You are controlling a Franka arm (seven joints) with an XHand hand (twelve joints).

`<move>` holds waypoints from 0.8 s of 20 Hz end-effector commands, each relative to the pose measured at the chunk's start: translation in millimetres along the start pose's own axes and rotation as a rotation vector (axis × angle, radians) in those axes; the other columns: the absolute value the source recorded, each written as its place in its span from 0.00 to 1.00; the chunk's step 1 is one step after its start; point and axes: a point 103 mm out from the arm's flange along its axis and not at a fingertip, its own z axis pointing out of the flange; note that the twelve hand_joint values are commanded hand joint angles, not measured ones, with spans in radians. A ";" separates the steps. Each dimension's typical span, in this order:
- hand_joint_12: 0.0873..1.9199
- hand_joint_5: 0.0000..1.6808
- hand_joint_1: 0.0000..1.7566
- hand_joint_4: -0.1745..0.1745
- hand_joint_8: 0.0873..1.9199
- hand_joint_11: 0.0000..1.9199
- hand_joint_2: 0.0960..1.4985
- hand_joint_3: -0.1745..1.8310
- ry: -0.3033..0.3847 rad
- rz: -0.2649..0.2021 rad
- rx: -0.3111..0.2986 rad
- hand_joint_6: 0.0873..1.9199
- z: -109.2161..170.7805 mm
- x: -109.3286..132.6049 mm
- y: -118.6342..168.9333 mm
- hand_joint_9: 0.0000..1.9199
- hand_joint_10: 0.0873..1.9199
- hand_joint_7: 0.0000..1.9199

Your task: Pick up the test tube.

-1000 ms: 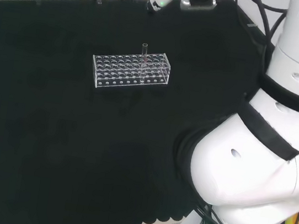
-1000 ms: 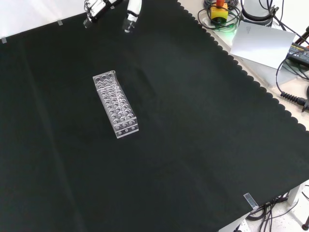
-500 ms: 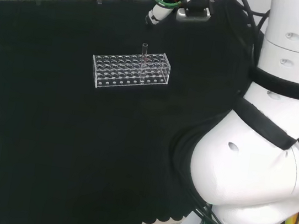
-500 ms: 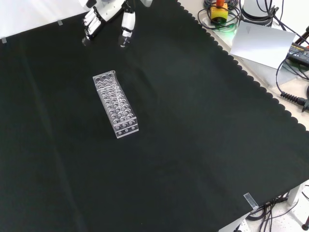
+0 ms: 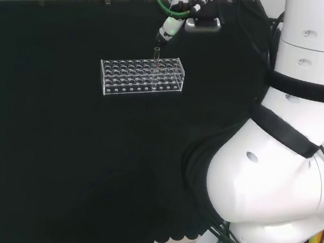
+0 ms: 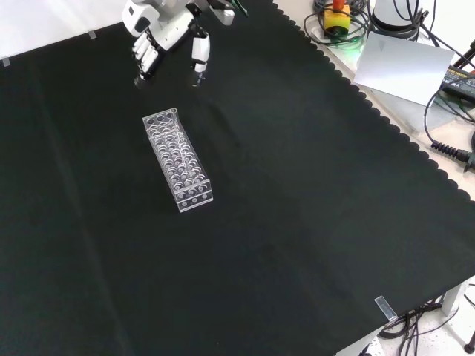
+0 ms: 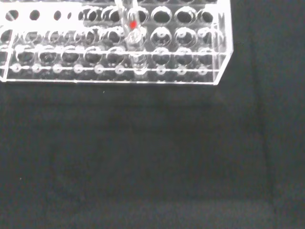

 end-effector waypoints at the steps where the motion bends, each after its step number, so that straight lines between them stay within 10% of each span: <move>1: 0.79 0.18 0.45 0.22 0.45 0.00 0.58 0.17 -0.030 -0.024 0.020 0.00 10.1 18.0 2.9 0.09 0.47 0.17; 16: 0.81 0.26 0.49 0.15 0.45 0.00 0.46 0.33 -0.162 -0.048 0.047 0.00 23.2 28.7 23.7 0.16 0.45 0.28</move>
